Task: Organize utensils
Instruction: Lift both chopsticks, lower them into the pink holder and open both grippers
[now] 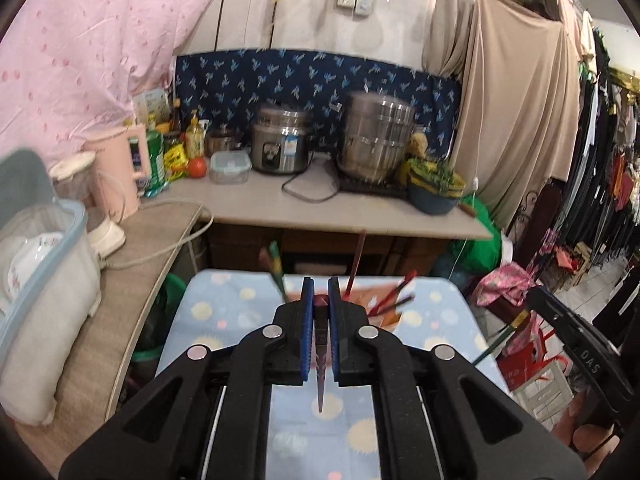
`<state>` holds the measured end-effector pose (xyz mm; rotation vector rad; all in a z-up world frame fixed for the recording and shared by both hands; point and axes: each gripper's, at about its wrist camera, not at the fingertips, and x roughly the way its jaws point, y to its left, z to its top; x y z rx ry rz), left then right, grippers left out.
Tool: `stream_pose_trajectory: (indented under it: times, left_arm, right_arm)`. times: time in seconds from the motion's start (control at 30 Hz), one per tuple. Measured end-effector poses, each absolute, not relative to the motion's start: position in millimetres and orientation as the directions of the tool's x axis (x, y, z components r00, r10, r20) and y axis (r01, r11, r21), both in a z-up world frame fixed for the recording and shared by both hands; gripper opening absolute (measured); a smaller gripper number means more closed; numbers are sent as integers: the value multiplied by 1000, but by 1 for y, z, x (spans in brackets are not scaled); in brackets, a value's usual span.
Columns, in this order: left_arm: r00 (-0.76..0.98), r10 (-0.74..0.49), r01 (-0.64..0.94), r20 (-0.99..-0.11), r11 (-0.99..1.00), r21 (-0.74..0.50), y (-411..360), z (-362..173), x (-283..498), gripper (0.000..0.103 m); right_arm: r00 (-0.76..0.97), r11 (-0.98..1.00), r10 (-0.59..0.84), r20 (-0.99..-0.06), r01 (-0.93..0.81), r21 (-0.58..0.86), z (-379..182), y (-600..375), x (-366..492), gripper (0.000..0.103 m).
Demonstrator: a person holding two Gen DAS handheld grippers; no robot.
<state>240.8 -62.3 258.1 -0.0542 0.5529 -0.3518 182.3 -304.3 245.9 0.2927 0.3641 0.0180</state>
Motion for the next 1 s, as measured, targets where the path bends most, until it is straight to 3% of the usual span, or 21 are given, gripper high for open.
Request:
stream_pose_trajectory:
  times: [0.23, 0.5, 0.67, 1.0]
  left_arm:
    - [842, -358, 326, -404, 934, -147, -84, 303, 269, 7]
    - [888, -322, 290, -329, 946, -143, -97, 326, 315, 7]
    - [900, -296, 272, -319, 955, -118, -102, 323, 337, 7]
    - [884, -267, 243, -384, 964, -110, -96, 279, 367, 7]
  right_arm:
    - [960, 950, 79, -269, 9, 312, 291, -313, 227, 7]
    - [971, 944, 84, -223, -6, 330, 304, -305, 275, 7]
    - [959, 947, 92, -268, -1, 320, 287, -296, 306, 7]
    - [917, 962, 108, -385, 0, 272, 226, -273, 339, 7]
